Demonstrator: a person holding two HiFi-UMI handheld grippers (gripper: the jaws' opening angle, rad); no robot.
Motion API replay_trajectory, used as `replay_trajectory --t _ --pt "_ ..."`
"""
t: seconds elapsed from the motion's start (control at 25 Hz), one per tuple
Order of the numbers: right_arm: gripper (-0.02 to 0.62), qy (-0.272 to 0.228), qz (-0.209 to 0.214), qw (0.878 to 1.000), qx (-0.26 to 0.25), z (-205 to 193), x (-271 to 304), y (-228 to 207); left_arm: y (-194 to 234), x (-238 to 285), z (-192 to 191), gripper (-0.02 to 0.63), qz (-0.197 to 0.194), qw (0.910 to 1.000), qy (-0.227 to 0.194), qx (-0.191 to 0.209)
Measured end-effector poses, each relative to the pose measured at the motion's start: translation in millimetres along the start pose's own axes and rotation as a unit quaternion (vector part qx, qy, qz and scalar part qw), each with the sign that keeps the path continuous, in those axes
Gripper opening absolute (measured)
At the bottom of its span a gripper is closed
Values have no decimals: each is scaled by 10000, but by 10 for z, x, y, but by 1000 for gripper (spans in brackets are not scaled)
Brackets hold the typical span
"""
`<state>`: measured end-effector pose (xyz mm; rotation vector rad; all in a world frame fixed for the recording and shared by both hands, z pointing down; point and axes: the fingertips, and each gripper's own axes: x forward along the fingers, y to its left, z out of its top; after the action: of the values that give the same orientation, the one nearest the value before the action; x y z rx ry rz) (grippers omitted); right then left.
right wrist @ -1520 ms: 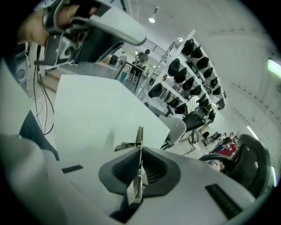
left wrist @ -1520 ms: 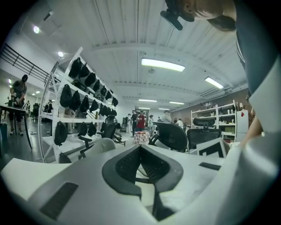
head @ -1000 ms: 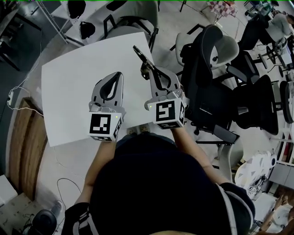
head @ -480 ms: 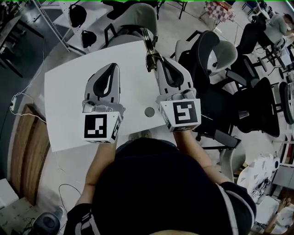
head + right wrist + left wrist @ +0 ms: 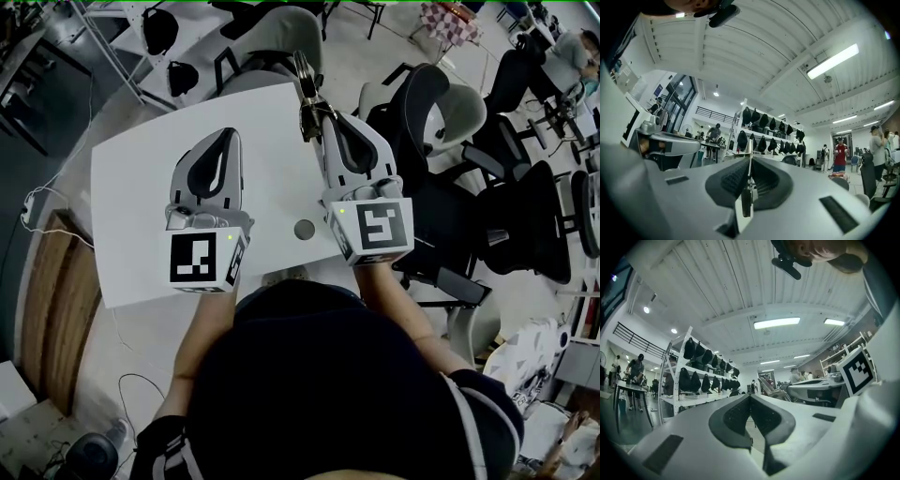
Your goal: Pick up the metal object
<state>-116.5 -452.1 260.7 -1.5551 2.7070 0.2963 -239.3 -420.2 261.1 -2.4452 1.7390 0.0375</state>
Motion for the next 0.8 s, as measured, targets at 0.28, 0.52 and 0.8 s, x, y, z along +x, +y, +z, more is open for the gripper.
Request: replay_trajectory --t 0.28,0.52,0.8 --pt "34 -69 27 9999 -87 23 8 -49 -28 41 5 23 14 10000 36 17" --pt "34 -96 62 9999 -54 9 -21 -92 -70 48 -23 23 49 9999 84 34" --pt "34 -130 154 9998 18 4 -71 -161 -154 43 -25 23 140 9998 126 35"
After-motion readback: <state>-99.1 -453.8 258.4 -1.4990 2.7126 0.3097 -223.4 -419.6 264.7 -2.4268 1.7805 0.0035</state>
